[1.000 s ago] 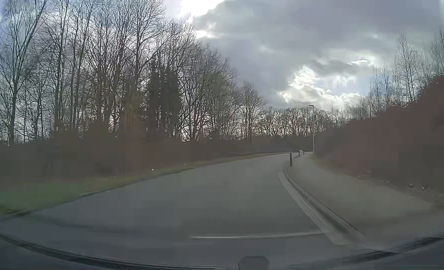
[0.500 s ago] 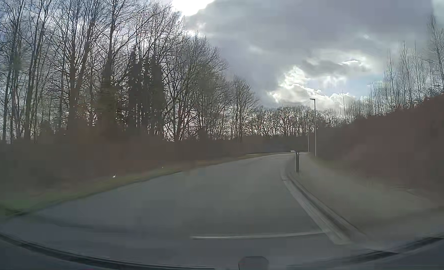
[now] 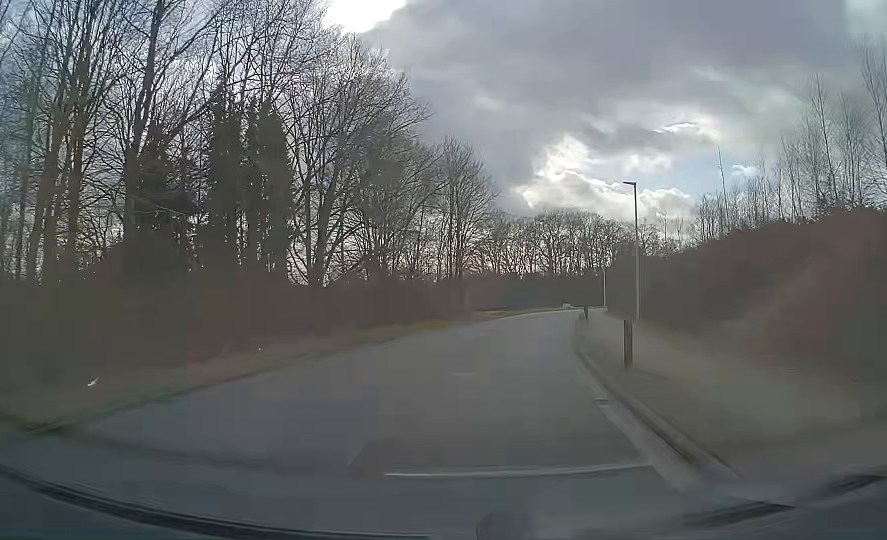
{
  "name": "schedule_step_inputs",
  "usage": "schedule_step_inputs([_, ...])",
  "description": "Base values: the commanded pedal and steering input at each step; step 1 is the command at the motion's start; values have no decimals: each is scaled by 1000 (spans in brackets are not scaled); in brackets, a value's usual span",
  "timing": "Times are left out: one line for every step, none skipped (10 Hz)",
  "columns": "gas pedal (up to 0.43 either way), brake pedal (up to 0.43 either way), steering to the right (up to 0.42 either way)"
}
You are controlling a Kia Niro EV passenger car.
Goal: Follow the waypoints while adhering to traffic rules and regulations
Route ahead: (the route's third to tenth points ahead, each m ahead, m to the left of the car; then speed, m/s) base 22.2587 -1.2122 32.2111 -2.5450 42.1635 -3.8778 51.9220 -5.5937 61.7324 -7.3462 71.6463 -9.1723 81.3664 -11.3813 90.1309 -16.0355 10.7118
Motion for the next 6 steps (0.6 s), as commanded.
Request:
schedule_step_inputs([177,0,39])
schedule_step_inputs([177,0,41])
schedule_step_inputs([177,0,41])
schedule_step_inputs([169,0,43])
schedule_step_inputs([157,0,44])
schedule_step_inputs([150,0,45])
